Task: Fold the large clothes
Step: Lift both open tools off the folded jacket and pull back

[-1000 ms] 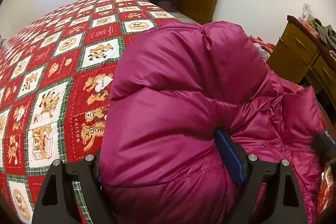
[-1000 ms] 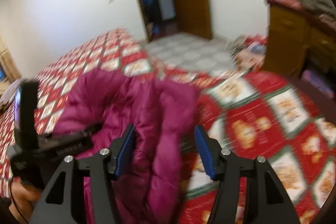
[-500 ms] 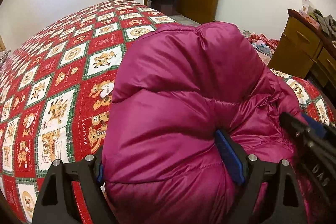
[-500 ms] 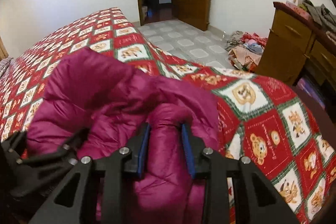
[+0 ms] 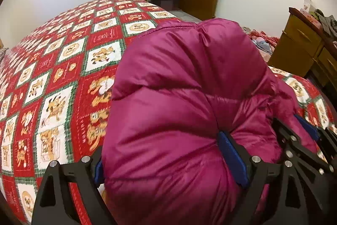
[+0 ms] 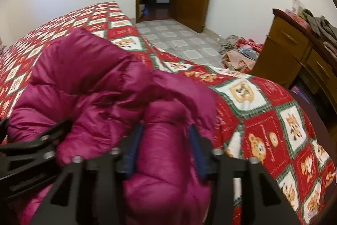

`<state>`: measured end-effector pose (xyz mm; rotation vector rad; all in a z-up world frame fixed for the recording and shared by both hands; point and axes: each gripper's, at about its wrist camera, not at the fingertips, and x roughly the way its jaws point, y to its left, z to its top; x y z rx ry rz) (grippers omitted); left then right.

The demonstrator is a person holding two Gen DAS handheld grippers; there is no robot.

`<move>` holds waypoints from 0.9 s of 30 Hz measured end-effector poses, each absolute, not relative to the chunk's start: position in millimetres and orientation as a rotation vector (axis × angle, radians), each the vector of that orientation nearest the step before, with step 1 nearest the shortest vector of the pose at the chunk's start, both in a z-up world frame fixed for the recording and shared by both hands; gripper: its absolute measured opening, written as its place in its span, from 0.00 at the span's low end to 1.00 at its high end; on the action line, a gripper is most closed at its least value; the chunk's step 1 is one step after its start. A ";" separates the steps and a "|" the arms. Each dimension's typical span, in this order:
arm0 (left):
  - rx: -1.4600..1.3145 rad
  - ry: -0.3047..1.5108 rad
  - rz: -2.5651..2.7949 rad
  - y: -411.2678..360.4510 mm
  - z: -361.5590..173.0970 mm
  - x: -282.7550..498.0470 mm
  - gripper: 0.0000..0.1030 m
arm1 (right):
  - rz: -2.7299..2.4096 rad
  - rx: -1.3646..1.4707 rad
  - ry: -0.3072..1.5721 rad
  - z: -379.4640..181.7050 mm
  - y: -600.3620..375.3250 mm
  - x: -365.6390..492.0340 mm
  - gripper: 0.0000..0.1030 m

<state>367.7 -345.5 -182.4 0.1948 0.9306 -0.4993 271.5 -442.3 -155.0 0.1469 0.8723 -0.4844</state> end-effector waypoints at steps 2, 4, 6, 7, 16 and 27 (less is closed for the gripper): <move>0.184 0.941 -0.511 -335.7 -174.4 360.1 0.89 | -0.479 0.199 0.839 -149.6 -448.1 259.0 0.60; 0.197 0.914 -0.514 -327.6 -164.5 349.0 0.89 | -0.485 0.235 0.793 -139.3 -446.8 242.3 0.62; 0.229 0.883 -0.500 -323.1 -156.5 337.1 0.89 | -0.498 0.230 0.745 -126.9 -436.8 221.9 0.62; 0.243 0.868 -0.490 -320.4 -152.9 330.2 0.89 | -0.502 0.217 0.733 -121.6 -429.8 212.9 0.62; 0.255 0.807 -0.481 -284.0 -134.5 277.2 0.89 | -0.551 0.271 0.686 -103.4 -389.9 143.2 0.62; 0.257 0.785 -0.476 -237.5 -132.7 211.0 0.89 | -0.500 0.273 0.698 -105.3 -349.4 97.0 0.62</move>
